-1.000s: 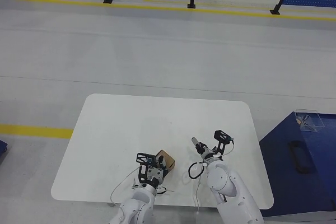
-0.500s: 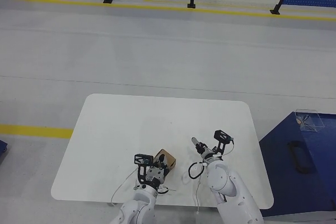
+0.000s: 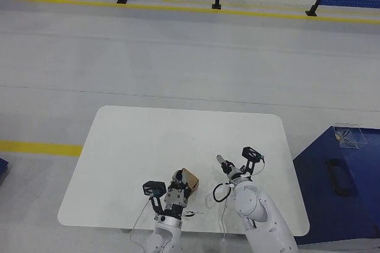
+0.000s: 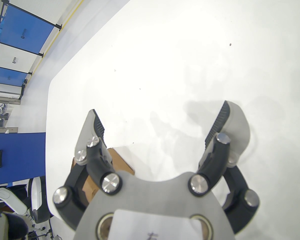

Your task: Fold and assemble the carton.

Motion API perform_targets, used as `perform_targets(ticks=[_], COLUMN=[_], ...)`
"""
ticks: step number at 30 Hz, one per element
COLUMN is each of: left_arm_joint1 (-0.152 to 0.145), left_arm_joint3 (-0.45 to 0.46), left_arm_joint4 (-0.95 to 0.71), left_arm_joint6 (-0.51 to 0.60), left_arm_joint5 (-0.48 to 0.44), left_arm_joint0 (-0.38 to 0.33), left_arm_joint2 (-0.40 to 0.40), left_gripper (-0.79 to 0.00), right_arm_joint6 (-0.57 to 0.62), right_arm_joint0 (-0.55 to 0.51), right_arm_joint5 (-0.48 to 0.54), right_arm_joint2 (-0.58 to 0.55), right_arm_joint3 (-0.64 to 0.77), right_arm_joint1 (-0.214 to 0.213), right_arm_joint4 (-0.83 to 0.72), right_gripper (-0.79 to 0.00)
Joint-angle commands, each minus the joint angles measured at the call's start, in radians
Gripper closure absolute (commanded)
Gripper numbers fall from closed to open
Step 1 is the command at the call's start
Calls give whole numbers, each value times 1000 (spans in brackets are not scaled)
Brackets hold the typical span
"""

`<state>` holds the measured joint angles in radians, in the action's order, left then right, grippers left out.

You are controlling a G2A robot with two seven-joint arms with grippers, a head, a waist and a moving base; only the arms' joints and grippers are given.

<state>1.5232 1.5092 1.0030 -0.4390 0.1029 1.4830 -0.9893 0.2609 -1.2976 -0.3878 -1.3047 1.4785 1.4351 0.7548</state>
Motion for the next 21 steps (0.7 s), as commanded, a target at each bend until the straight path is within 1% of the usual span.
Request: perform_targets(ticks=[1,2,4,5,7,8,11,14,17,21], left_arm_joint1=[0,0,0,0,0,0,0,0,0,0], left_arm_joint3=[0,0,-1,-1,-1,-1,-1,-1,-1,-1], left_arm_joint4=[0,-1,0,0,0,0,0,0,0,0], left_arm_joint6=[0,0,3,4,4,4,4,4,4,4], left_arm_joint5=[0,1,1,1,1,1,1,1,1,1], left_arm_joint0=[0,0,0,-1,-1,-1,-1,-1,-1,-1], left_arm_joint2=[0,0,0,0,0,0,0,0,0,0], left_gripper=[-15,-57,-183,-269,-378,-453,-596,-712,-768,-784], right_arm_joint6=[0,0,0,0,0,0,0,0,0,0], right_arm_joint0=[0,0,0,0,0,0,0,0,0,0], right_arm_joint5=[0,0,0,0,0,0,0,0,0,0], right_arm_joint2=[0,0,0,0,0,0,0,0,0,0], right_arm_joint3=[0,0,0,0,0,0,0,0,0,0], right_arm_joint1=[0,0,0,0,0,0,0,0,0,0], right_arm_joint4=[0,0,0,0,0,0,0,0,0,0], right_gripper=[-785,-784,-785,-784,-785,-784,-784,-785,-784,-784])
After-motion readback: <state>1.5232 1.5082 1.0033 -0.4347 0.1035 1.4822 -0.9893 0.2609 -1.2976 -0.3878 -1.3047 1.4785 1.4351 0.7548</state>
